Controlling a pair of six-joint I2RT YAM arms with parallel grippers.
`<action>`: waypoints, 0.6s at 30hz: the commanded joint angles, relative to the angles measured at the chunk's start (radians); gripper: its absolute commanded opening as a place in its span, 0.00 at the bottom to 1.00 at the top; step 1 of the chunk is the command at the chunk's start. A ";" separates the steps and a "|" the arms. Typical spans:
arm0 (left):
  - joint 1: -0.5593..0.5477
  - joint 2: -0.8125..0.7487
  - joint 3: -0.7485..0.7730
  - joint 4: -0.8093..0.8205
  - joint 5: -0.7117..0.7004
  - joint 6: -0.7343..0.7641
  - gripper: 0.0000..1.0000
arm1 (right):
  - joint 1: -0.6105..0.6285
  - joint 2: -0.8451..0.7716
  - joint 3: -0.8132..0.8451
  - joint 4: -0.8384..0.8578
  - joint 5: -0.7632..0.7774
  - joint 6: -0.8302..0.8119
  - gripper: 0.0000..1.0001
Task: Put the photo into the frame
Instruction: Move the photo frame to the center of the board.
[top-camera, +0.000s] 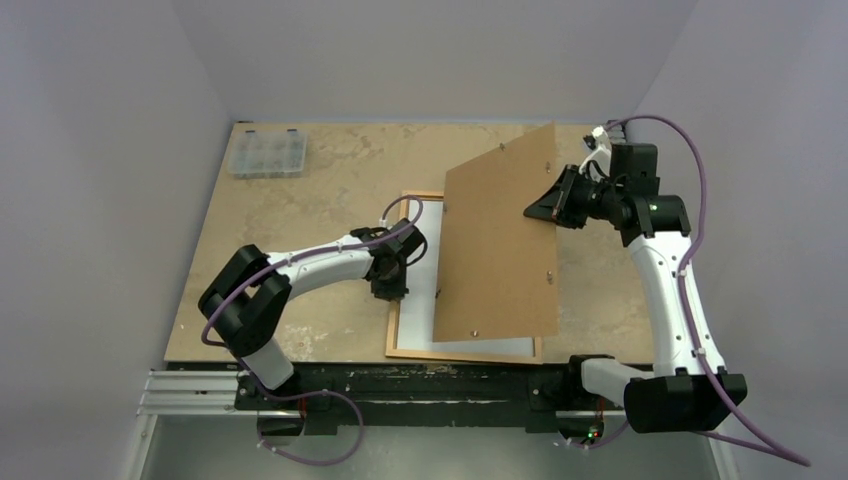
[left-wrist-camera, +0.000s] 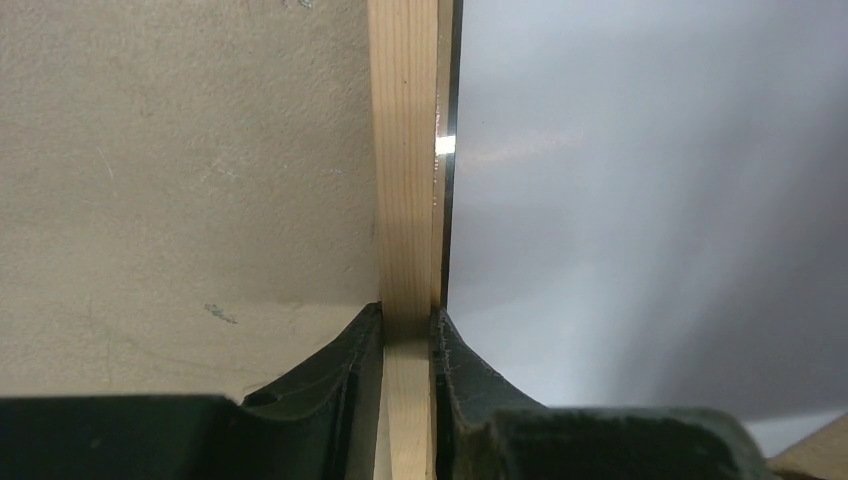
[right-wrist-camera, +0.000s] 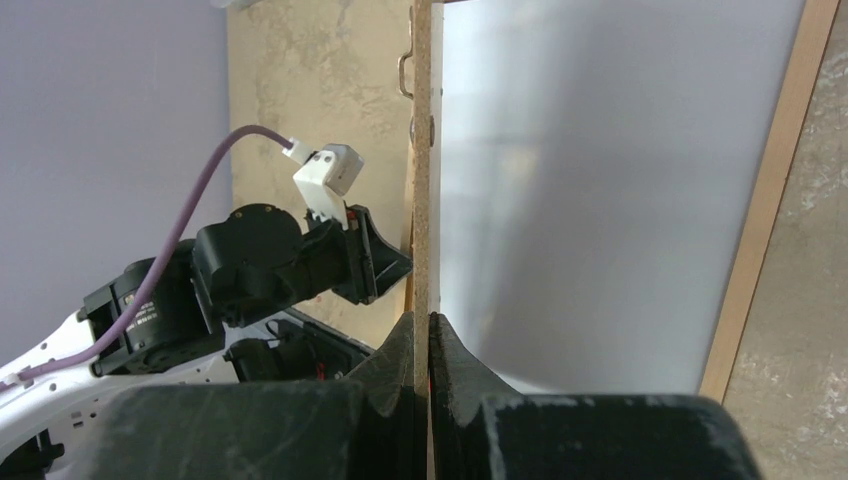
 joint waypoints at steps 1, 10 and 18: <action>-0.007 -0.026 -0.007 0.077 0.076 -0.117 0.00 | 0.003 -0.011 -0.020 0.088 -0.027 -0.002 0.00; -0.013 -0.007 -0.013 0.128 0.088 -0.211 0.00 | 0.003 -0.013 -0.050 0.103 -0.018 -0.008 0.00; -0.017 -0.036 -0.023 0.140 0.108 -0.185 0.27 | 0.003 -0.011 -0.070 0.112 -0.022 -0.013 0.00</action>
